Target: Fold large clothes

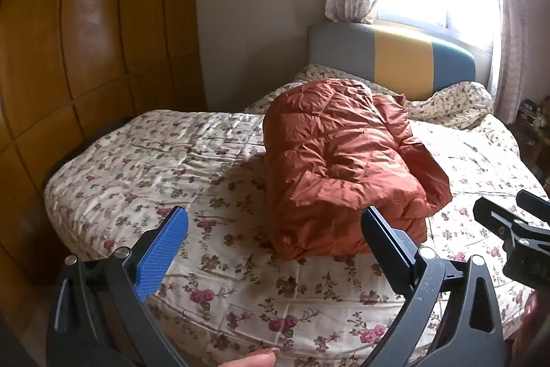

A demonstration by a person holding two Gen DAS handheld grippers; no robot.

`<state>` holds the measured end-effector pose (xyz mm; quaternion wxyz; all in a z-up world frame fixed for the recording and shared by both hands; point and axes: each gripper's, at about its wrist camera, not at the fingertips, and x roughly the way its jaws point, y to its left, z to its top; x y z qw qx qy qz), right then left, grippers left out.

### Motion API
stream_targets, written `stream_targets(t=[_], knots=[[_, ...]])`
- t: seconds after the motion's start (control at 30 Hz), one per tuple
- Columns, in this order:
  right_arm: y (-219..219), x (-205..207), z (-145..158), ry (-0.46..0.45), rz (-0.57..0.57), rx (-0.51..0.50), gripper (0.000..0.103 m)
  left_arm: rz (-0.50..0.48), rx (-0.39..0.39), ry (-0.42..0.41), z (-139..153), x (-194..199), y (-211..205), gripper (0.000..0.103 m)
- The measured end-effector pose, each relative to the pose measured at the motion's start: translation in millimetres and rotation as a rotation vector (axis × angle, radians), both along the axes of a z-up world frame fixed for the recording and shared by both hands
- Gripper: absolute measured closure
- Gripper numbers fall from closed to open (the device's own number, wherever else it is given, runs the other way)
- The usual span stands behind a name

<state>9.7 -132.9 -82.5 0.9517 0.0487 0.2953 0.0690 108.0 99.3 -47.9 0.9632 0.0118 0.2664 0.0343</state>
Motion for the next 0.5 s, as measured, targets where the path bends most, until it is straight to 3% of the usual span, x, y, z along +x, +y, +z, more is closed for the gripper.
stream_targets(t=[0.5], knots=[[2.8, 1.4, -3.0, 0.01, 0.008, 0.003, 0.002, -0.004, 0.0, 0.007, -1.0, 0.6, -2.2, 0.003]])
